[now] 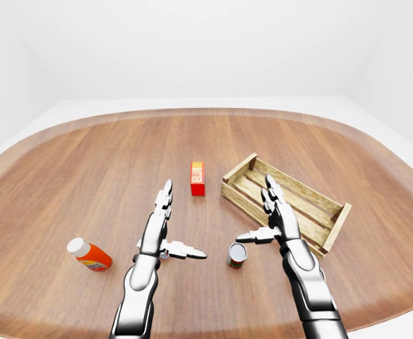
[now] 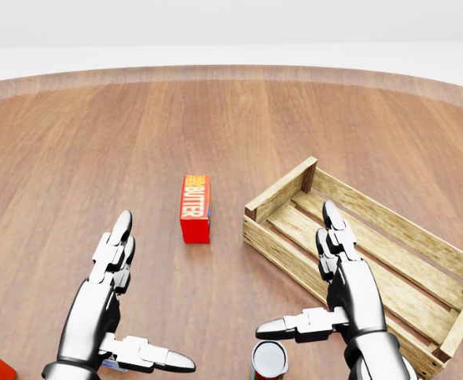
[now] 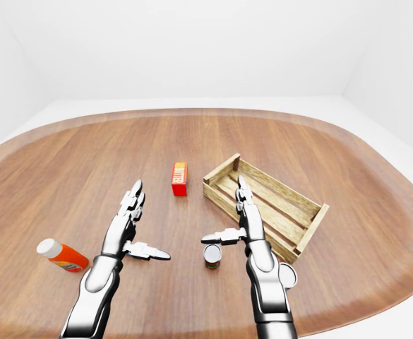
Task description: Pick up the tomato sauce, and put it in the wooden tray.
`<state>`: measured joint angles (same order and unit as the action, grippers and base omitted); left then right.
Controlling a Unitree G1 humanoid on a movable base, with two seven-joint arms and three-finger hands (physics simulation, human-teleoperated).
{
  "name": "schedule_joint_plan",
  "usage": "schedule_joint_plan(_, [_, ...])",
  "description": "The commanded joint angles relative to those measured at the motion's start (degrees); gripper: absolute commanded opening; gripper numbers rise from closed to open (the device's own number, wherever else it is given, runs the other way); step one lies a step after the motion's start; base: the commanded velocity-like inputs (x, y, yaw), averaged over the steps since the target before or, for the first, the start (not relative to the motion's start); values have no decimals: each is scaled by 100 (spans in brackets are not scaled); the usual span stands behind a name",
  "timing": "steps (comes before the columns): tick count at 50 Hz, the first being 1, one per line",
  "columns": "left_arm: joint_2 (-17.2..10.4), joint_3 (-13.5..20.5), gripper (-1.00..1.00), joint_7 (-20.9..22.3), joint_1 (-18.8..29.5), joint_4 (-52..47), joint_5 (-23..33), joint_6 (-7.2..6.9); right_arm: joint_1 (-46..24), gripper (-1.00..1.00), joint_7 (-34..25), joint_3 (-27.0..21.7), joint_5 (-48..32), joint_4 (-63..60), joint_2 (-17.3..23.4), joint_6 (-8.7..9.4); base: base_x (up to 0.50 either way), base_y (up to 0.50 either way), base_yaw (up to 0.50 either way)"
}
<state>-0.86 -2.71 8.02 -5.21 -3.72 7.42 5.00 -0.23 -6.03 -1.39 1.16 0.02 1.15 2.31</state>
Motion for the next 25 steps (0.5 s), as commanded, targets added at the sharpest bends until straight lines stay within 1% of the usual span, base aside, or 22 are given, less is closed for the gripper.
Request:
schedule_joint_plan(1, [0, 0, 100, -10, -2, 6, 3, 0, 18, 100, -33, -14, 45, -8, 1, -22, 50, 0, 0])
schedule_joint_plan(5, [1, 3, 100, -9, 0, 6, -2, 0, 25, 100, -47, -11, 56, -16, 2, -38, 50, 0, 0])
schedule_joint_plan(6, [2, 4, 100, -8, 0, 2, -10, 0, 44, 100, -93, -17, 116, -36, -8, -138, 50, 0, 0])
schedule_joint_plan(8, [1, 3, 100, -8, -1, 3, -8, 0, 105, 100, -123, 21, 97, -128, -5, -190, 50, 0, 0])
schedule_joint_plan(10, [1, -1, 100, -12, -1, 6, 1, 0, 103, 100, -106, 37, 64, -128, -12, -177, 0, 0, 0])
schedule_joint_plan(11, [1, -1, 100, -12, 2, 9, 1, 0, 111, 100, -133, 30, 100, -126, -16, -213, 0, 0, 0])
schedule_joint_plan(12, [1, 2, 100, -11, 6, 10, -3, 0, 87, 100, -115, 56, 35, -92, -3, -76, 0, 0, 0])
schedule_joint_plan(13, [1, 4, 100, -8, 9, 12, -8, 0, 50, 100, -115, 113, -92, -37, 16, -30, -2, -22, 0])
schedule_joint_plan(14, [1, 5, 100, -10, 10, 12, -8, 0, 88, 100, -272, 154, 2, -62, -9, -198, -18, -50, 0])
schedule_joint_plan(15, [1, 4, 100, -10, 8, 12, -9, 0, 105, 100, -194, 161, -68, -101, -29, -157, -19, -50, 0])
schedule_joint_plan(16, [0, 2, 100, -11, 5, 14, -2, 0, 125, 100, -148, 154, -107, -126, -35, -228, -19, -50, 0])
schedule_joint_plan(17, [0, 2, 100, -11, 5, 14, -1, 0, 126, 100, -145, 153, -110, -127, -35, -232, -19, -50, 0])
schedule_joint_plan(18, [0, 2, 100, -14, 4, 16, 2, 0, 128, 100, -167, 92, 30, -119, -58, -297, -20, -39, 0])
schedule_joint_plan(21, [-1, 4, 100, -15, 10, 28, 6, 0, 55, 100, -72, 70, -18, -19, -35, -231, 0, 0, 0])
schedule_joint_plan(25, [-2, 9, 100, -8, 12, 34, -5, 0, 34, 100, -55, 73, -25, 16, -32, -196, 0, 0, 0])
